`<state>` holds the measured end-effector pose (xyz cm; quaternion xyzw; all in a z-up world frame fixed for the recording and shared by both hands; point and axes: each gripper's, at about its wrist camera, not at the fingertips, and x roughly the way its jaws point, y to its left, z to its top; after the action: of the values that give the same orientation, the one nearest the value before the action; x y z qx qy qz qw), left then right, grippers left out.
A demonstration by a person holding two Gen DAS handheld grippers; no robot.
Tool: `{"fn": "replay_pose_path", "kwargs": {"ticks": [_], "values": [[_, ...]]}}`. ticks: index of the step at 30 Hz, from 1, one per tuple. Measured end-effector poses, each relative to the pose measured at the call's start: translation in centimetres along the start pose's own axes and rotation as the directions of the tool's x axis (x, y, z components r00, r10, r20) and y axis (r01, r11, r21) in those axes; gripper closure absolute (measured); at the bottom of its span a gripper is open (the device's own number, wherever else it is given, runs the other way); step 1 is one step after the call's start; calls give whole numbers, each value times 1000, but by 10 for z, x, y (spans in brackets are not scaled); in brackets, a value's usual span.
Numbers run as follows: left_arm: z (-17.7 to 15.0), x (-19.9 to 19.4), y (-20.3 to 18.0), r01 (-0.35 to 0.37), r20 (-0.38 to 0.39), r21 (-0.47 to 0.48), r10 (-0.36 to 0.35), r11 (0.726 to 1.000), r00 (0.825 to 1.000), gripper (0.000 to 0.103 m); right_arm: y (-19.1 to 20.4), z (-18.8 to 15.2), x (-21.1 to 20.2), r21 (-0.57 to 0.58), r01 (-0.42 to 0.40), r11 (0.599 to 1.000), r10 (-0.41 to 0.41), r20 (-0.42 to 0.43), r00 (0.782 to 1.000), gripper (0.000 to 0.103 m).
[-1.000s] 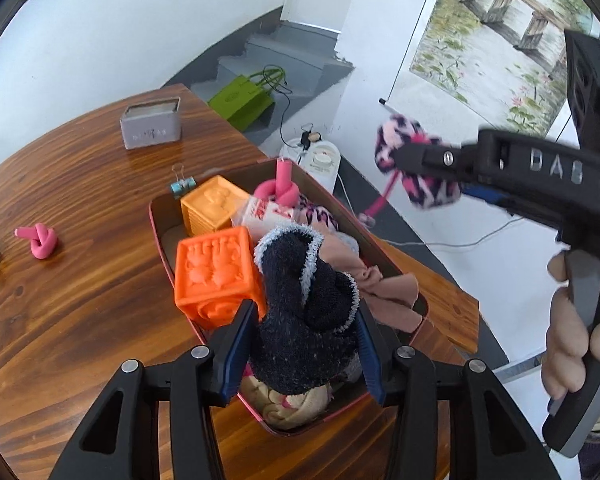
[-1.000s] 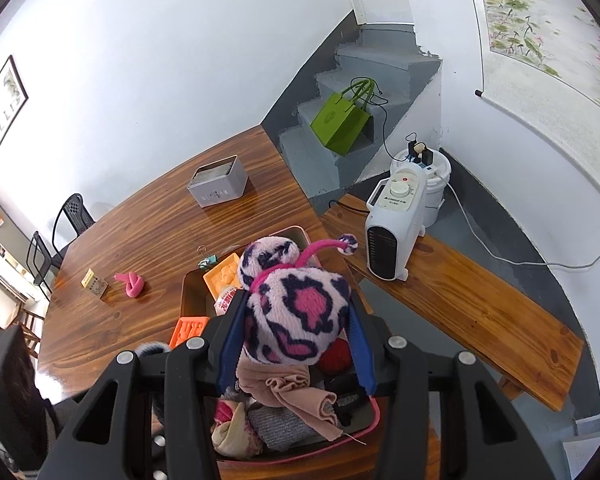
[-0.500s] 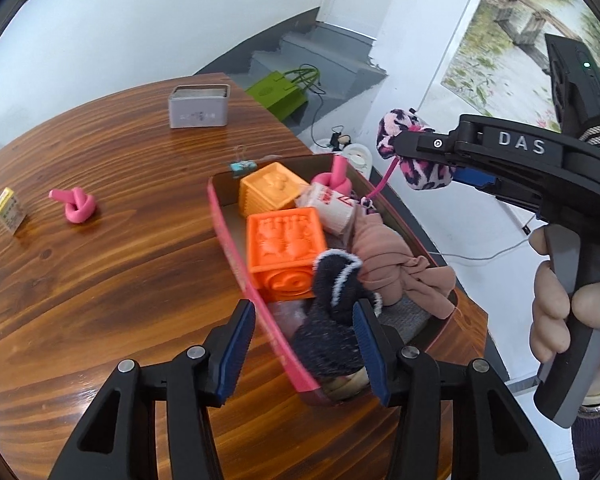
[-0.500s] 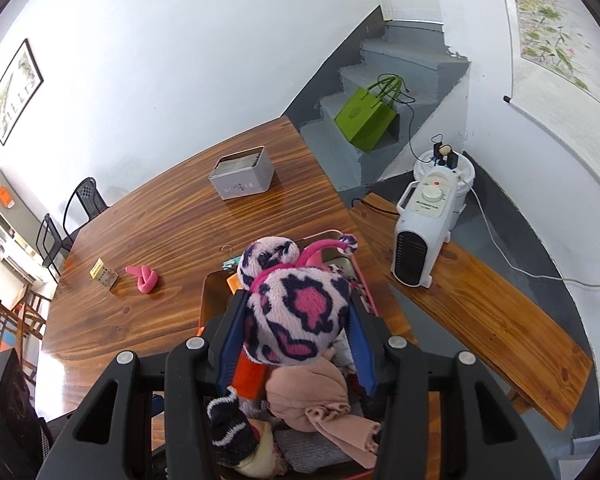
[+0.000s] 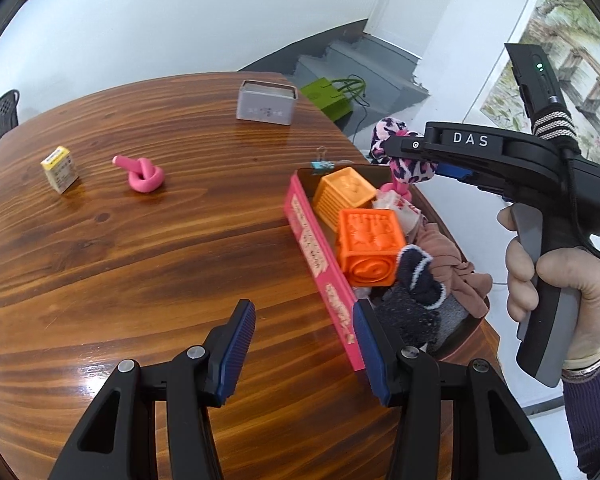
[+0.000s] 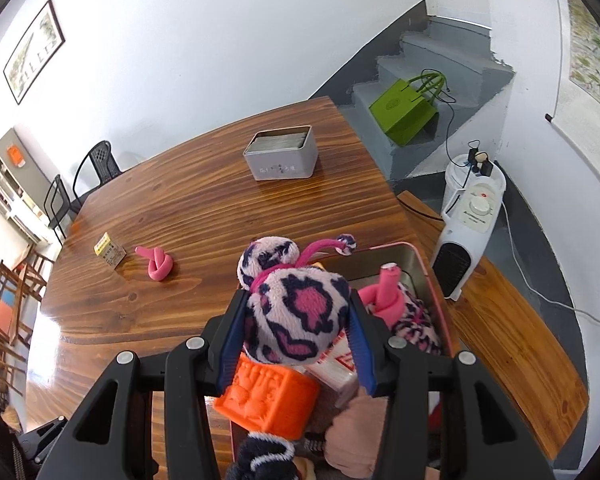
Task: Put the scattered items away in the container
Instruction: 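Open both tools to drop the black sock and leopard sock into the box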
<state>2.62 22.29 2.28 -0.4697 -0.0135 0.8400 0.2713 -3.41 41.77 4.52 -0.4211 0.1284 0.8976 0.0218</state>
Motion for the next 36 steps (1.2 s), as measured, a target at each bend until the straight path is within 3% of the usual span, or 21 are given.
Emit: {"fn": "replay_pose_path", "kwargs": {"ticks": [8,12,15,27,36], "values": [[0,-3,18,-17,-3,-23,17,1000,1000,51,23,0,37,-63,14,998,-18,-68,998,51],[0,-7,28,-25,-2,-34,25,999,1000,51,24,1,46,-42,-3,999,-1,-112,994,39],[2,-9,37,-32,-1,-42,32,999,999,51,19,3,40,3,-1,1000,2,-91,996,32],[7,-11,62,-27,-16,-42,26,999,1000,51,21,5,41,32,105,994,-104,-55,993,32],[12,-14,98,-42,-16,-76,41,996,999,51,54,6,38,17,63,998,-63,-41,997,32]]}}
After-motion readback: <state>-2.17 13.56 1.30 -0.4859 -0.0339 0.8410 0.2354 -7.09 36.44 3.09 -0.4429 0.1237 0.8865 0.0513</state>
